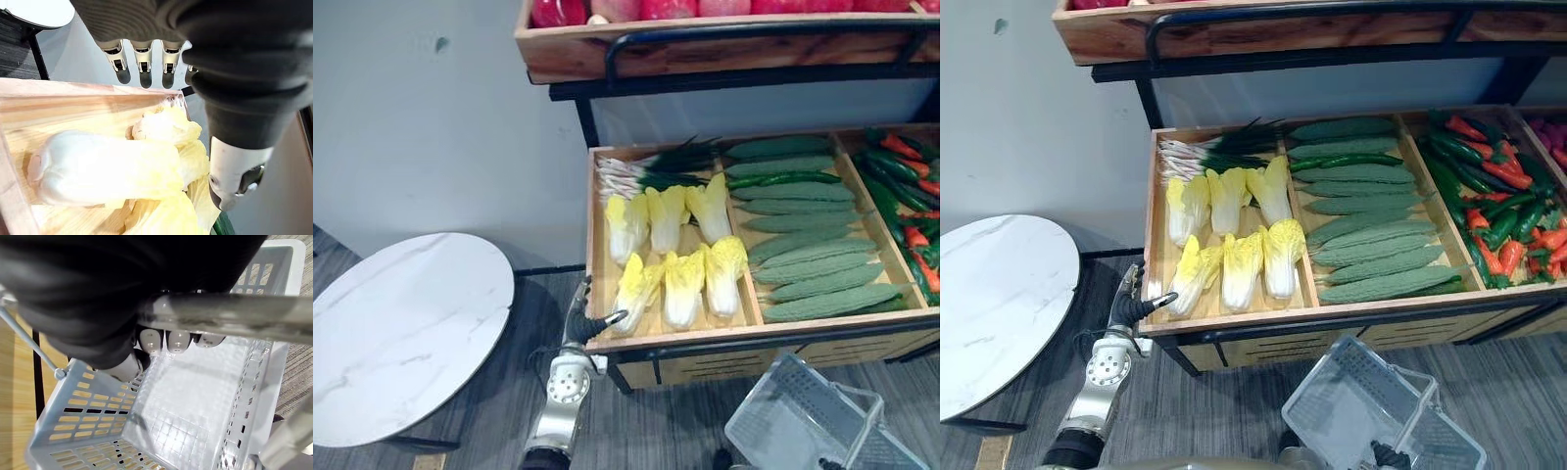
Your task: Pick vegetable in the basket
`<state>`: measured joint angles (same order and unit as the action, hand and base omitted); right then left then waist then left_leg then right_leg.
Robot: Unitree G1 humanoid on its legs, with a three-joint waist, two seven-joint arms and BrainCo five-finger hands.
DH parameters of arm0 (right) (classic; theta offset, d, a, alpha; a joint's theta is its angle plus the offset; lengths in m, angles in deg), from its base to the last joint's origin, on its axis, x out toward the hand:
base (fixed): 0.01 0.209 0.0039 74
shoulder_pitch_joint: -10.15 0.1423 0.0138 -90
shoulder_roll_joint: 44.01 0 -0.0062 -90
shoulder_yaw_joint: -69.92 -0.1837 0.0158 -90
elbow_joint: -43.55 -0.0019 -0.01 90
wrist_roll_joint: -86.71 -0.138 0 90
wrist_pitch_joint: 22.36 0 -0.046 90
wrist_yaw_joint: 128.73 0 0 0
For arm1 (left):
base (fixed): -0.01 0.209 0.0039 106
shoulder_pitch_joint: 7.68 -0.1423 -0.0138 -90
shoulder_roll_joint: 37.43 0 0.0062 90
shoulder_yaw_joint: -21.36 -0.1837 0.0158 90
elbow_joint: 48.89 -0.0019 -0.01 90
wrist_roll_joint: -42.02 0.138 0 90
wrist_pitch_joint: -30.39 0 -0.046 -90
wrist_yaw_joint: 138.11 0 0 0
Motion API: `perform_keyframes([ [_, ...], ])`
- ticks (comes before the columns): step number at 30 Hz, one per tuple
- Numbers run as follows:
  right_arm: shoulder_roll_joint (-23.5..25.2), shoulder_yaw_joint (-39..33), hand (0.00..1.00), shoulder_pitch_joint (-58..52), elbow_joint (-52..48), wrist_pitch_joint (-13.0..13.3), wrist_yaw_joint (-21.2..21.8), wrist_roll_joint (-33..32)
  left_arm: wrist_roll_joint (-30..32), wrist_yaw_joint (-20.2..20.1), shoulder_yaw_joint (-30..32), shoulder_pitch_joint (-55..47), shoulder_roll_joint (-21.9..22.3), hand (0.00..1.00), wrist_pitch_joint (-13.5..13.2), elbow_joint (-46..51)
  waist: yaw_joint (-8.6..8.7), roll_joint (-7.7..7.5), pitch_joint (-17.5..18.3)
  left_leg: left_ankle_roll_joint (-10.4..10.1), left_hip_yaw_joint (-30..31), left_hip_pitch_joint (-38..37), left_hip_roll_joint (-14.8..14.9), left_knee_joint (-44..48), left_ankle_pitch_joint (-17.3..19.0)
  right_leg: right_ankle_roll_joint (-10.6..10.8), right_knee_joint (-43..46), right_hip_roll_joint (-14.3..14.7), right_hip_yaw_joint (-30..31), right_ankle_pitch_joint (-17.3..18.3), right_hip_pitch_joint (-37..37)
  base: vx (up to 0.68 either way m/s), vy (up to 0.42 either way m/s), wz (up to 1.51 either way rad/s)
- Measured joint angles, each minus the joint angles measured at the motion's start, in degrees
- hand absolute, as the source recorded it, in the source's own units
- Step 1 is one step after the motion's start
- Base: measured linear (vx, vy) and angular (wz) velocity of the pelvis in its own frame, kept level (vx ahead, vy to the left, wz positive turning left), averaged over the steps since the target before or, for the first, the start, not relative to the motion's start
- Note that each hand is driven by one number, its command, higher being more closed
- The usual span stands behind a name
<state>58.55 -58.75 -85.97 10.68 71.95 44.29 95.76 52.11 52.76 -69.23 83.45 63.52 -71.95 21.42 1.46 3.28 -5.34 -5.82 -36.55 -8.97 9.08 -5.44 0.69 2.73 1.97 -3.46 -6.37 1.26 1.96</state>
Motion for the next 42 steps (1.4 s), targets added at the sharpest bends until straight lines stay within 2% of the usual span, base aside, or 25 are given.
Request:
perform_keyframes([
  [10,-0.13,1.17,1.00,0.34,-2.32,0.00,-0.03,-0.05,0.34,1.25,-0.23,2.10,-0.19,0.00,1.20,-0.24,0.02,0.63,-1.19,-0.30,-1.80,1.98,0.15,0.00,-0.06,-0.44,0.27,0.48,1.51,-0.60,3.18,-0.06,-0.028,-0.11],
  [13,-0.75,1.70,1.00,0.88,-2.32,0.00,-0.06,-0.10,2.43,2.60,-0.02,5.26,-0.06,0.00,1.83,-1.35,-0.20,0.37,-1.53,0.02,-1.89,4.35,-0.13,0.03,-0.33,-0.43,1.52,0.28,1.87,-0.60,6.07,0.00,0.000,0.00],
  [16,-1.06,2.13,1.00,1.53,-2.32,0.01,-0.06,-0.12,2.50,2.77,-0.02,7.17,0.41,0.00,2.69,-1.80,-0.14,0.29,-2.05,0.05,-1.95,4.75,-0.21,0.03,-0.35,-0.43,2.20,0.19,1.97,-0.59,6.82,0.00,0.000,0.00],
  [24,-1.65,3.29,1.00,2.72,-2.49,0.15,-0.14,-0.37,4.35,6.24,1.17,12.72,1.60,0.00,4.52,-4.33,-0.12,-0.37,-4.20,0.08,-1.90,7.04,-0.34,1.82,-0.33,-0.40,3.08,-0.55,2.03,-0.51,8.79,-0.02,-0.011,0.01],
  [35,-2.32,4.13,1.00,2.69,-3.34,0.14,-0.34,-0.57,4.84,6.89,2.25,14.98,1.59,0.00,6.12,-6.63,-0.11,-1.10,-5.64,0.41,-1.80,7.99,-0.60,1.95,-0.42,-0.44,4.38,-0.83,2.43,-0.55,10.52,-0.04,-0.012,-0.01],
  [42,-2.32,4.29,1.00,2.69,-4.04,0.14,-0.45,-0.59,7.88,6.86,2.34,15.81,1.57,0.00,7.59,-10.15,-0.10,-1.10,-6.14,0.43,-1.89,8.13,-0.59,1.97,-0.43,-0.44,4.38,-0.76,2.60,-0.55,10.74,0.00,0.000,0.00],
])
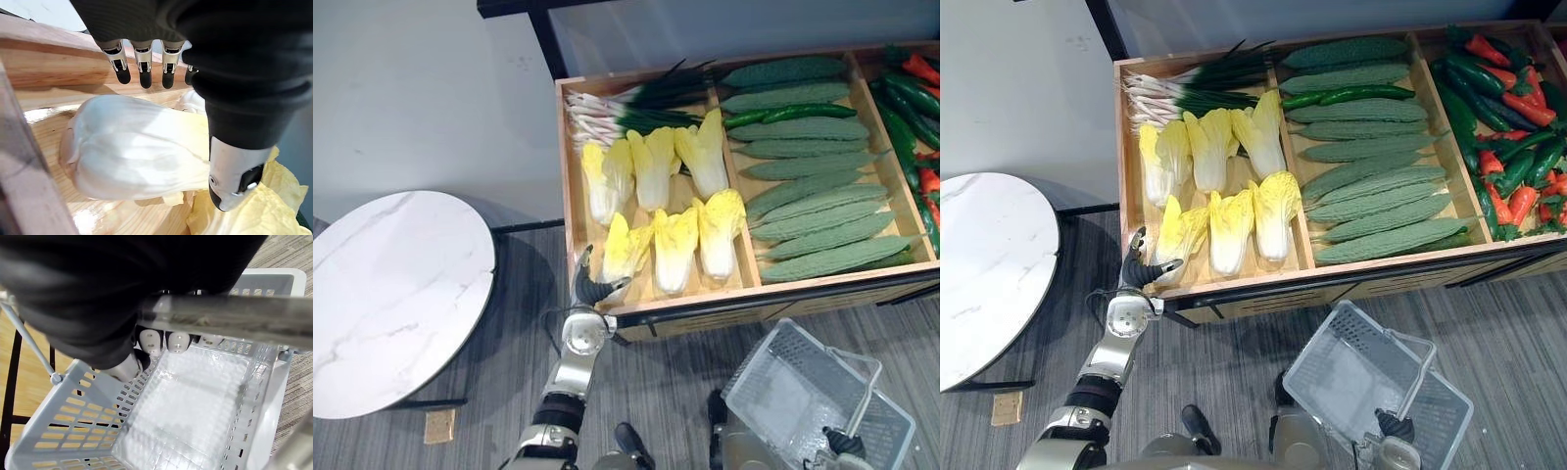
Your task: Pick vegetable in the basket
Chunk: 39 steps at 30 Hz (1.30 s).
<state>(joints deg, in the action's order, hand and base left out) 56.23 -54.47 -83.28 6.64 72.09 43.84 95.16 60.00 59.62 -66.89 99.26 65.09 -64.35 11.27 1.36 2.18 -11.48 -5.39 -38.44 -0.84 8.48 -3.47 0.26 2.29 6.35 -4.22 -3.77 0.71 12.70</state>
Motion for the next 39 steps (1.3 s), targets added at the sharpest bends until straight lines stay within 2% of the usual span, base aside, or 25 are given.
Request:
perform_keyframes([
  [8,-0.08,1.12,1.00,0.28,-1.14,0.05,-0.84,0.00,1.53,-0.03,0.26,3.20,-1.04,0.00,0.40,-4.23,0.14,0.12,-1.44,-0.02,-0.20,0.57,0.07,0.07,-0.01,-0.01,-0.01,0.20,0.31,0.00,0.81,0.00,-0.005,-0.02],
  [17,-0.10,1.56,1.00,1.92,-1.24,0.04,-0.96,0.07,6.01,0.47,0.24,6.47,-1.84,0.00,-0.14,-10.85,0.19,0.82,-1.80,-0.13,-0.36,0.57,0.29,0.08,-0.07,-0.01,-0.02,0.40,0.52,-0.04,0.96,0.00,-0.006,-0.01],
  [18,-0.10,1.68,1.00,2.03,-1.20,0.04,-0.96,0.07,6.16,0.58,0.24,6.75,-1.89,1.00,-0.15,-11.33,0.20,0.82,-1.80,-0.13,-0.37,0.55,0.28,0.08,-0.07,-0.01,-0.01,0.40,0.57,-0.04,0.96,-0.03,-0.009,-0.01],
  [25,-0.16,3.00,1.00,3.55,-0.77,-0.03,-1.12,0.18,10.36,1.51,0.19,10.68,-3.58,1.00,-0.05,-16.11,0.19,0.88,-2.14,-0.37,-1.35,0.57,0.24,0.28,0.10,-0.02,-0.65,0.43,1.44,-0.51,1.20,-0.04,-0.012,-0.07],
  [39,-0.33,3.34,1.00,4.84,0.29,-0.03,-1.36,0.48,11.54,2.25,-0.15,12.03,-3.83,1.00,-0.12,-18.77,0.18,1.02,-2.57,-0.57,-1.59,0.54,0.04,0.43,0.26,0.14,-1.43,0.44,1.99,-1.30,0.99,-0.01,-0.003,-0.02],
])
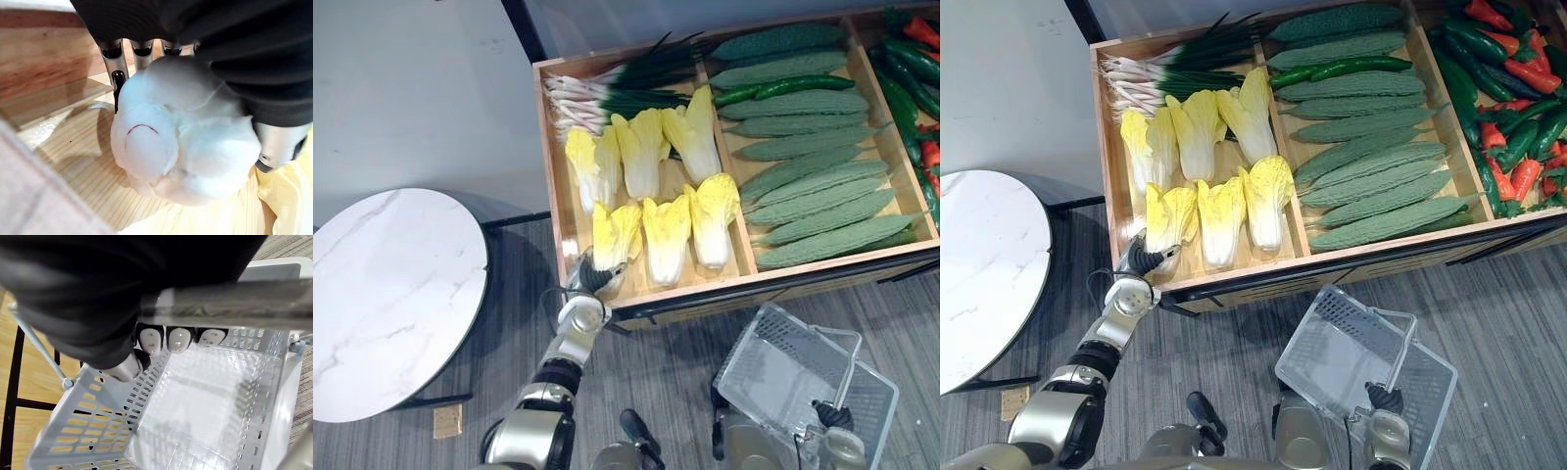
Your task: Pick vegetable in the basket
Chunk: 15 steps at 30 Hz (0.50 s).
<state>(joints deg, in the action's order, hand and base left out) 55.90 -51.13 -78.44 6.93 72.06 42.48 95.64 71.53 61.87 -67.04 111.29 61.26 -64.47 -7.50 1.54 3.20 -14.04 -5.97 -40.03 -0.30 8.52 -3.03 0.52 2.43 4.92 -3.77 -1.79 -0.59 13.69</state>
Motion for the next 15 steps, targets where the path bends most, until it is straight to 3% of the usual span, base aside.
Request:
perform_keyframes([
  [6,-0.44,-0.09,1.00,1.14,1.59,-0.01,-0.64,-0.01,-3.03,0.61,0.54,-0.71,1.58,1.00,0.13,2.15,0.36,0.08,-1.48,0.01,1.62,-0.82,-0.28,-0.04,-0.01,0.00,-0.37,-0.43,-1.00,0.01,-1.59,-0.01,-0.006,0.08],
  [9,-0.31,-0.73,1.00,1.10,1.55,-0.01,-0.67,-0.03,-6.44,1.59,0.36,-7.60,4.04,1.00,0.65,10.59,1.28,0.03,-1.84,0.06,2.97,-0.77,-0.66,-0.18,-0.04,0.03,-0.74,-0.89,-1.94,0.03,-2.09,0.00,-0.001,0.12],
  [15,0.41,-2.43,1.00,0.39,1.55,-0.04,-0.76,-0.11,-11.45,2.57,-1.88,-18.88,7.47,1.00,0.13,26.32,1.19,0.04,-1.84,0.17,4.34,-1.80,-1.04,-0.46,-0.13,0.39,-0.81,-1.50,-3.25,0.29,-3.80,0.02,0.004,0.11],
])
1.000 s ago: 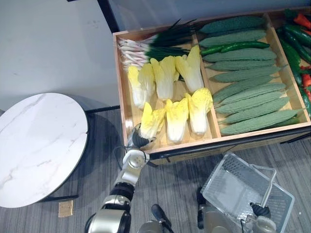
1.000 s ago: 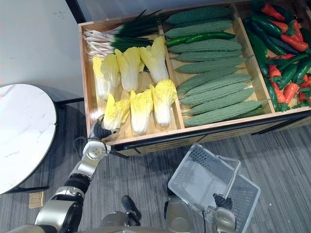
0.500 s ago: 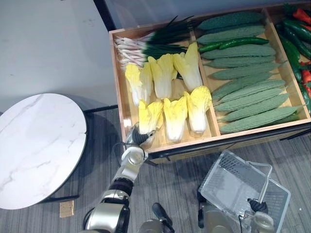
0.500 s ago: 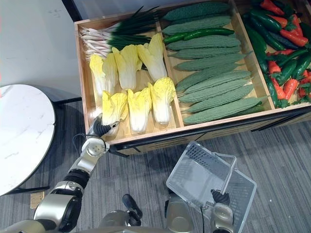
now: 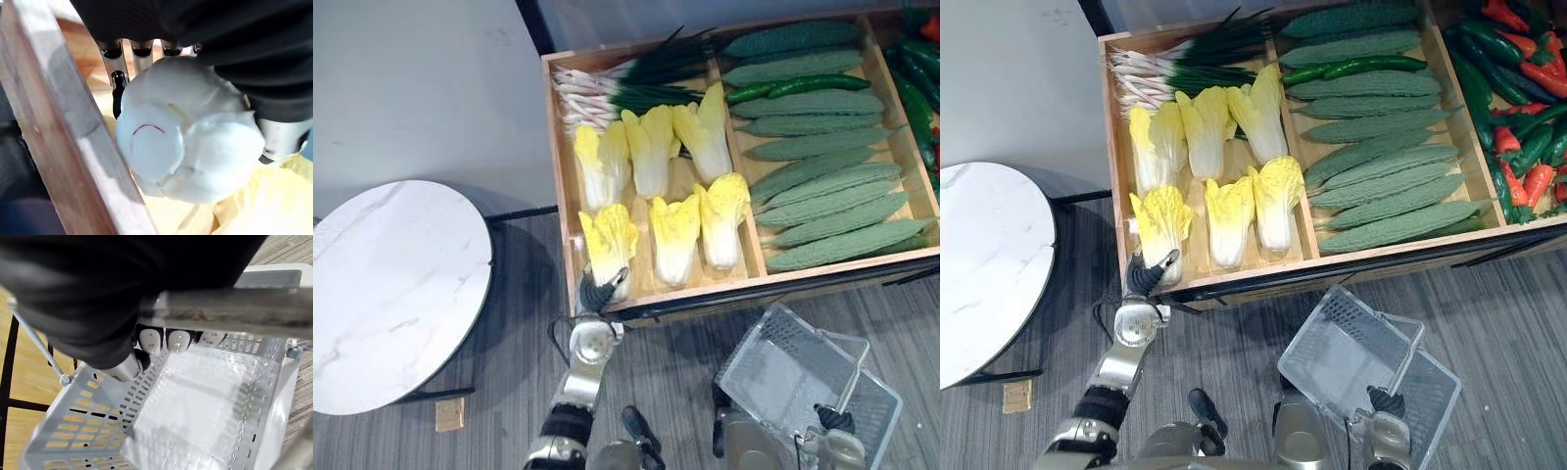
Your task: Pick vegetable in the basket
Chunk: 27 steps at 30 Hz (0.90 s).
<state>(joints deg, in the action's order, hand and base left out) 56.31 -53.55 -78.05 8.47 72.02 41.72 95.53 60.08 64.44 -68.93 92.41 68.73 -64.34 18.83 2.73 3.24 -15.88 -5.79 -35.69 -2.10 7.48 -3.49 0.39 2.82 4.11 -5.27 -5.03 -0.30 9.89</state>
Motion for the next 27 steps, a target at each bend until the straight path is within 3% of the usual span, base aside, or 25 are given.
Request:
perform_keyframes([
  [2,0.01,0.10,1.00,-0.25,-0.02,0.03,0.01,0.02,-1.40,0.00,-0.63,-2.55,0.38,1.00,-0.27,2.88,-0.11,0.05,0.04,0.05,0.43,-0.33,0.06,0.00,-0.03,0.18,0.04,-0.11,-0.65,0.14,-0.63,0.00,-0.005,0.15],
  [5,-0.07,0.39,1.00,-1.12,0.02,0.38,0.04,0.12,-2.23,-0.02,-1.06,-5.48,1.99,1.00,-1.38,6.29,-1.68,0.01,0.13,0.08,0.64,-0.70,0.12,-0.04,-0.05,0.20,0.00,-0.14,-1.03,0.23,-1.26,-0.05,-0.007,0.09],
  [11,-0.07,2.57,1.00,-2.63,0.21,1.22,0.01,0.17,-2.24,-0.11,-2.72,-7.93,2.52,1.00,-2.95,13.57,-1.79,-0.62,1.19,0.76,3.13,-0.13,0.03,-0.33,-0.47,0.17,0.02,-0.53,-2.81,0.21,-1.77,-0.06,-0.002,0.18],
  [18,-0.06,3.02,1.00,-4.31,3.09,1.20,-0.07,0.21,-4.48,2.32,-2.71,-8.18,3.32,1.00,-4.22,20.96,-2.87,-1.77,5.20,1.18,5.45,-0.06,0.06,-0.40,-0.76,0.13,-1.01,-0.73,-4.97,0.17,-3.52,-0.01,-0.004,0.19],
  [19,-0.06,3.25,1.00,-4.34,4.70,1.11,-0.03,0.27,-6.09,3.78,-1.84,-8.21,3.40,1.00,-4.80,24.45,-3.02,-2.54,6.72,1.34,6.70,-0.03,-0.10,-0.43,-0.88,0.15,-1.60,-0.97,-6.09,0.14,-4.47,0.01,0.003,0.25],
  [22,-0.06,4.58,1.00,-4.38,5.18,1.07,0.06,0.29,-6.08,3.43,-1.75,-8.21,3.41,1.00,-4.79,25.15,-2.96,-3.02,7.57,1.35,6.72,-0.27,-0.17,-0.43,-0.88,0.58,-2.35,-0.99,-6.10,-0.22,-5.08,0.01,0.001,0.08],
  [27,-0.24,2.61,1.00,-4.63,5.83,1.05,1.05,2.47,-5.55,1.20,-1.63,-8.12,-0.44,1.00,-5.30,28.93,-2.79,-3.79,8.14,1.40,4.28,-1.70,0.03,-0.60,-0.66,0.59,-3.17,-0.29,-3.68,-1.01,-5.32,-0.01,-0.012,-0.22],
])
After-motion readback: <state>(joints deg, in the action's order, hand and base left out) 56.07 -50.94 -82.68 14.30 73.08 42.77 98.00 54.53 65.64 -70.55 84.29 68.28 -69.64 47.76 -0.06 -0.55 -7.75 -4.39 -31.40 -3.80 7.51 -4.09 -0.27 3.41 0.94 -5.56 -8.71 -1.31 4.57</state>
